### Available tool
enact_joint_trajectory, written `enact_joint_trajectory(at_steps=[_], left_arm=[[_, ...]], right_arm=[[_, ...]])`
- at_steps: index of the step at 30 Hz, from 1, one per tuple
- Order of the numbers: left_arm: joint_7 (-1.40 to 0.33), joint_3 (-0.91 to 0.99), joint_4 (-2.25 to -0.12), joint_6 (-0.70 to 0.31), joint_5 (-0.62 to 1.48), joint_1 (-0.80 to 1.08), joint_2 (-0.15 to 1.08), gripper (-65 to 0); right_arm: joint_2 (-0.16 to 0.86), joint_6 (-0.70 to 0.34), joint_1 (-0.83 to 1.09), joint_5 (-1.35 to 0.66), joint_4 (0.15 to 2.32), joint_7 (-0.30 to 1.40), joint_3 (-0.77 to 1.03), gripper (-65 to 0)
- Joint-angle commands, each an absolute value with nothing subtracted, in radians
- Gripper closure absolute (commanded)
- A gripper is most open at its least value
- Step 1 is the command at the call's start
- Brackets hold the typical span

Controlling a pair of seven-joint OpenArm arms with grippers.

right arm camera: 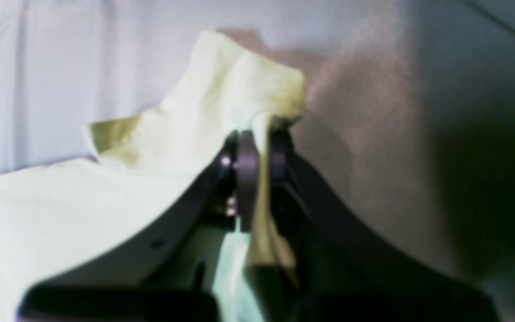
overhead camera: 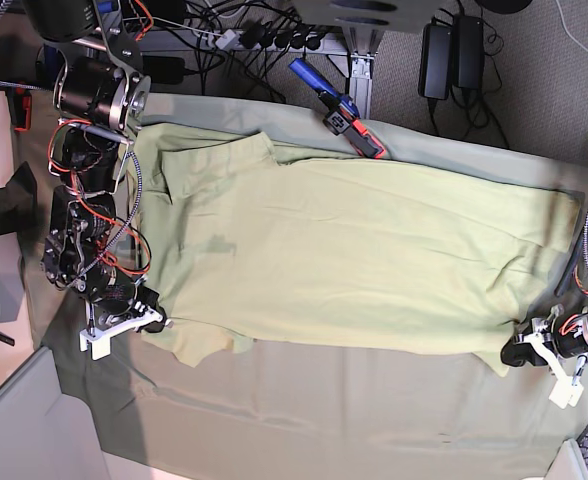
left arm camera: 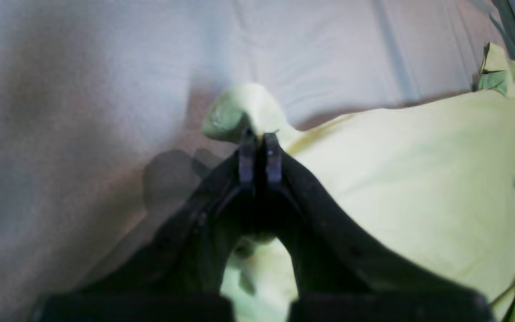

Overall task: Fold the T-shirt properly
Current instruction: 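Grasp the shirt's side edge with both grippers, then fold the side edge over toward the collar with both grippers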

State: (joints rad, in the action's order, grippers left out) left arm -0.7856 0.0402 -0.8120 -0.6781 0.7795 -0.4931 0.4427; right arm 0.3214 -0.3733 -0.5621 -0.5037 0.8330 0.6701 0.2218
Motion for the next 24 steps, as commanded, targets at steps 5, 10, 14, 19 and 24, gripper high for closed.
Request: enact_joint_trajectory(at_steps=[5, 10, 14, 19, 24], left_arm=[[-0.865, 0.044, -0.834, -0.698, 0.881, -0.515, 0.492, 0.0], [-0.873, 0.044, -0.906, -0.698, 0.925, -0.438, 0.534, 0.0], [-0.872, 0.044, -1.034, -0.698, 0.925, -0.343, 0.549, 0.0], [-0.872, 0.044, -1.11, -0.698, 0.924, -0.278, 0.549, 0.0], [-0.871, 0.044, -1.11, -0.698, 0.924, -0.26, 0.549, 0.0]], right_arm=[[0.367, -0.453, -0.476, -0.549, 0.993, 0.652, 0.224, 0.0], [0.4, -0.453, -0.303, -0.583, 1.22, 0.651, 0.233, 0.0], [0.41, -0.453, -0.197, -0.583, 1.346, 0.651, 0.251, 0.0], [0.41, -0.452, -0.113, -0.583, 1.419, 0.648, 0.27, 0.0], [0.407, -0.452, -0.07, -0.576, 1.417, 0.648, 0.273, -7.9]])
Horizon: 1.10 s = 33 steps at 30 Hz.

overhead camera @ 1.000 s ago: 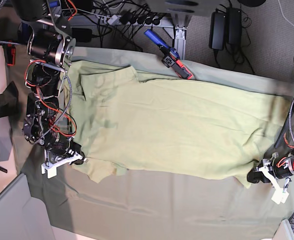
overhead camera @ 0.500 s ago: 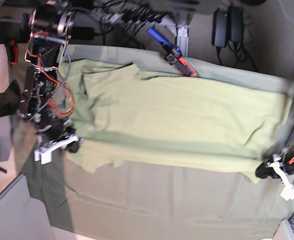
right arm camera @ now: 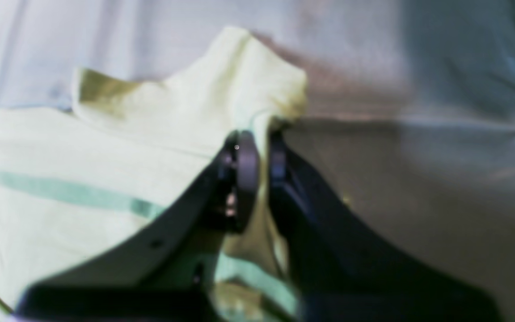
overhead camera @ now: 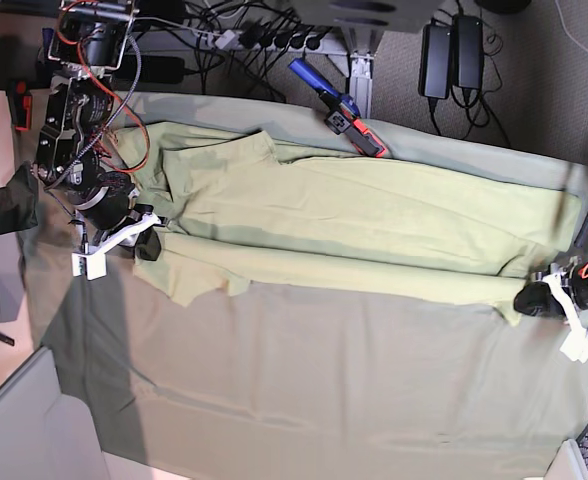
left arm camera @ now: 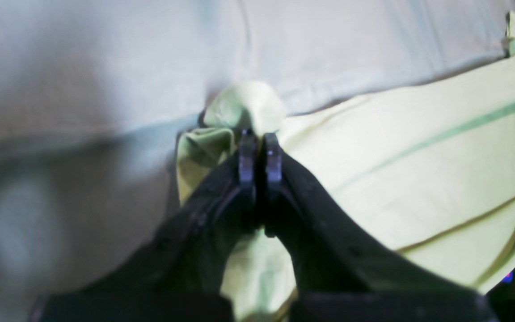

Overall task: Fold the T-shirt properly
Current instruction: 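Fold the side edge over toward the collar with both grippers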

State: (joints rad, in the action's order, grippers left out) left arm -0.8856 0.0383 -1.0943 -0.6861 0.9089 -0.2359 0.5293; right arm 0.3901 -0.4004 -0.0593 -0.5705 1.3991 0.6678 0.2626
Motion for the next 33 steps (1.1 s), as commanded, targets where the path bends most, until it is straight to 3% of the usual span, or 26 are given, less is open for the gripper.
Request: enact_joint_trajectory(at_steps=[1, 3, 4, 10, 16, 22, 33], left_arm=[[-0.87, 0.044, -1.11, -0.698, 0.924, -0.26, 0.548, 0.0], [-0.865, 0.044, -1.11, -0.698, 0.923, -0.26, 0.549, 0.0], [-0.865, 0.044, -1.11, -0.698, 0.923, -0.26, 0.549, 0.0], [-0.865, 0.044, -1.11, -0.698, 0.916, -0.26, 0.549, 0.0], [-0.865, 0.044, -1.11, -0.698, 0.92, -0.26, 0.548, 0.0], [-0.865, 0.044, -1.11, -0.698, 0.92, -0.26, 0.548, 0.0], [-0.868, 0.044, -1.11, -0.698, 0.921, -0.26, 0.549, 0.0]], right_arm=[[0.407, -0.452, -0.063, -0.575, 1.417, 0.654, 0.273, -20.7], [0.407, -0.452, -0.047, -0.576, 1.417, 0.678, 0.276, -41.0], [0.407, -0.452, -0.039, -0.578, 1.42, 0.7, 0.28, -44.7], [0.381, -0.453, 0.025, -0.663, 1.489, 0.716, 0.429, -44.5], [0.36, -0.453, -0.028, -0.699, 1.554, 0.708, 0.544, -44.5], [0.36, -0.453, -0.178, -0.609, 1.503, 0.698, 0.449, -44.5], [0.36, -0.453, -0.34, -0.459, 1.084, 0.603, 0.184, -44.4]])
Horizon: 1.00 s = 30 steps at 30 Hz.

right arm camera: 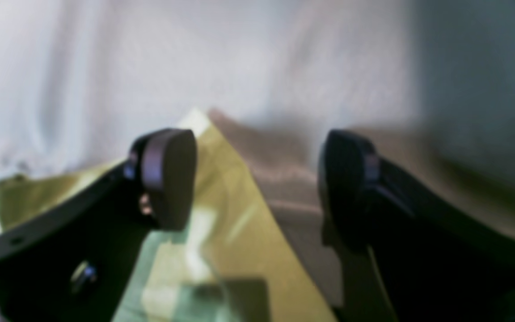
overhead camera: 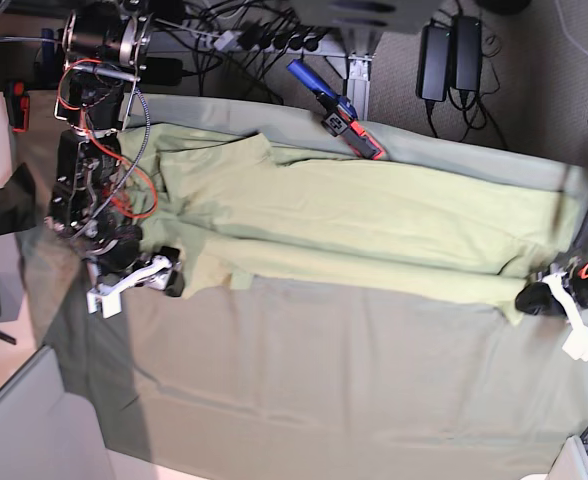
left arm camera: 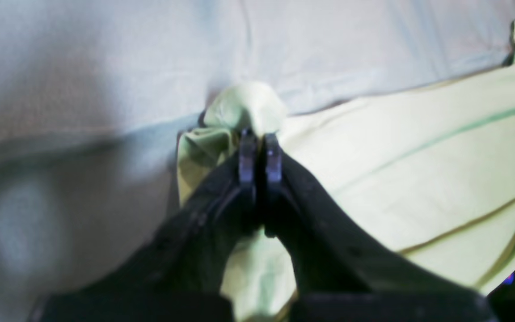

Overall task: Fold the T-shirt properly
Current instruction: 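Fold the side edge over toward the collar with both grippers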

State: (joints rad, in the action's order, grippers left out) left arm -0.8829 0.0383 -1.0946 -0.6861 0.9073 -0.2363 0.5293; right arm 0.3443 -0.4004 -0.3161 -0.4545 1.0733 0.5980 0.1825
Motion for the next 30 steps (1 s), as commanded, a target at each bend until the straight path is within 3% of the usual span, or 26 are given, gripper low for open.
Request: enact_joint_trajectory(at_steps=[1, 7, 14, 22, 30], left_arm=[[-0.868, 0.044, -1.11, -0.698, 0.921, -0.26, 0.548, 0.0], [-0.868, 0.044, -1.11, -0.698, 0.924, -0.26, 0.549, 0.0], [-0.864, 0.044, -1.11, -0.698, 0.925, -0.26, 0.548, 0.0], [-0.865, 0.044, -1.11, -0.698, 0.925, -0.26, 0.55, 0.0], [-0.915, 0.044, -1.161, -0.698, 0.992, -0.257, 0.558, 0.0]], right_arm=[[0.36, -0.454, -0.334, -0.459, 1.084, 0.603, 0.17, -44.4], [0.36, -0.485, -0.318, -0.461, 1.088, 0.643, 0.098, -42.7], [0.36, -0.485, -0.318, -0.561, 1.126, 0.73, 0.089, -0.4], [0.36, -0.485, -0.318, -0.572, 1.244, 0.782, 0.109, 0.0], [0.364, -0.485, -0.215, -0.622, 1.522, 0.858, 0.152, 0.0]])
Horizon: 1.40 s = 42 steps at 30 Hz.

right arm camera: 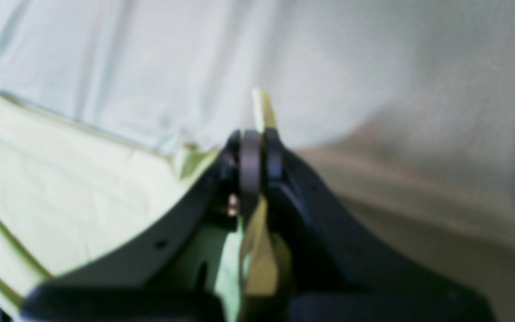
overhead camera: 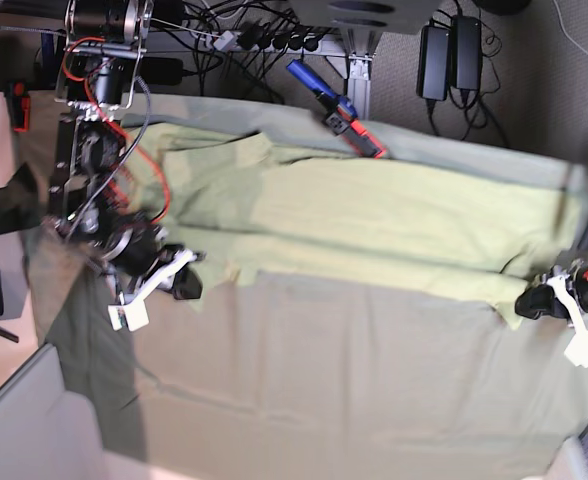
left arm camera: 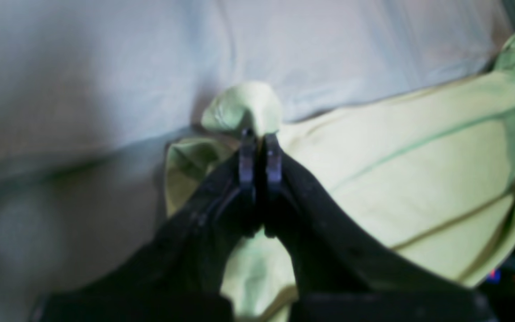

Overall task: Fold the T-shirt properly
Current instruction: 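Fold the side edge over toward the collar with both grippers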

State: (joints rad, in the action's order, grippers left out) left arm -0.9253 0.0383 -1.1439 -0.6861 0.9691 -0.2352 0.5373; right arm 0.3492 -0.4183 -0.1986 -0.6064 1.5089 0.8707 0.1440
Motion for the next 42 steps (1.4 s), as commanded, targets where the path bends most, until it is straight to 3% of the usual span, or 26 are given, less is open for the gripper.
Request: enact_joint_trajectory(at_steps=[1, 11, 17, 19, 20, 22, 23, 24, 34, 42], left_arm=[[-0.919, 0.044, -1.174, -0.698, 0.999, -0.253, 0.563, 0.0], [-0.925, 0.045, -1.383, -0.698, 1.006, -0.096, 0.633, 0.0], [-0.905, 0.045, -1.399, -0.698, 0.978, -0.05, 0.635, 0.0], [-0.872, 0.045, -1.399, -0.698, 0.939, -0.043, 0.634, -15.0], [-0.857, 0.045, -1.399, -0.698, 0.921, -0.041, 0.635, -24.1], [-0.841, 0.045, -1.399, -0.698, 0.899, -0.042, 0.635, -36.8], [-0.841, 0.046, -1.399, -0.698, 0.899, -0.042, 0.635, -37.8], [-0.842, 0.053, -1.4, -0.698, 0.898, -0.042, 0.635, -37.8], [-0.884, 0.386, -1.399, -0.698, 0.977, 0.023, 0.652, -37.8], [-0.887, 0.421, -1.399, -0.698, 1.064, 0.202, 0.607, -37.8]], right_arm=[[0.366, -0.485, -0.189, -0.622, 1.556, 0.863, 0.162, 0.0], [0.366, -0.487, 0.052, -0.662, 1.78, 0.868, 0.306, 0.0], [0.365, -0.486, 0.139, -0.654, 1.809, 0.868, 0.336, 0.0], [0.365, -0.486, 0.158, -0.653, 1.809, 0.868, 0.336, 0.0], [0.365, -0.486, 0.162, -0.651, 1.809, 0.868, 0.336, -3.6], [0.365, -0.486, 0.164, -0.629, 1.809, 0.869, 0.336, -28.9], [0.365, -0.486, 0.164, -0.628, 1.809, 0.868, 0.337, -38.8], [0.365, -0.486, 0.164, -0.628, 1.81, 0.868, 0.337, -44.4], [0.363, -0.485, 0.161, -0.655, 1.839, 0.852, 0.401, -44.5], [0.362, -0.485, 0.156, -0.655, 1.844, 0.828, 0.422, -44.5]])
